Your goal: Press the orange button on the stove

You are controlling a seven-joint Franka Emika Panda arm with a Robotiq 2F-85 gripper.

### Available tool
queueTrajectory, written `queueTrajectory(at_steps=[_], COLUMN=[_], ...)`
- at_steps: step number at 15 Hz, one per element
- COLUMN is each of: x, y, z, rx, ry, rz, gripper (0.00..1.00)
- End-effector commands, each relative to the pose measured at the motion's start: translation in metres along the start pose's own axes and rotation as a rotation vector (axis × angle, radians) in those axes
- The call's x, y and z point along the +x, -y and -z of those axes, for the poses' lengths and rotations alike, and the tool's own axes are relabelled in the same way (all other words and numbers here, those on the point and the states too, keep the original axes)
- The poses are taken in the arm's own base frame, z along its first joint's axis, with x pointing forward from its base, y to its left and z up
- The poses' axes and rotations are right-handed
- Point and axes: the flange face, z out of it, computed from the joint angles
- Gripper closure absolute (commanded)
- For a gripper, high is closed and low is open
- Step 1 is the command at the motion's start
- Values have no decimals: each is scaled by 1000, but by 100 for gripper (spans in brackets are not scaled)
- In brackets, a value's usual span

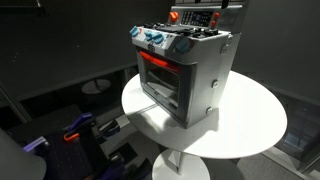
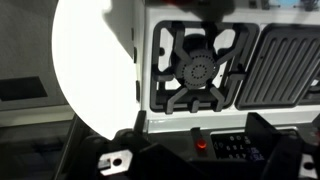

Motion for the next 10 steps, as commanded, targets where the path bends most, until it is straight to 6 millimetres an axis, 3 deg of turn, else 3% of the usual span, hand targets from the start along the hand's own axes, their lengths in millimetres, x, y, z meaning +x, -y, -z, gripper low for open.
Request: queueTrajectory(at_steps=[1, 8, 9, 10], x=[-31, -74, -77, -65], y=[-12, -30, -31, -28], z=[39, 93, 96, 88], rx=[34, 39, 42, 46], ry=[60, 114, 109, 108], rz=[26, 43, 42, 20], gripper=[0, 0, 0, 0])
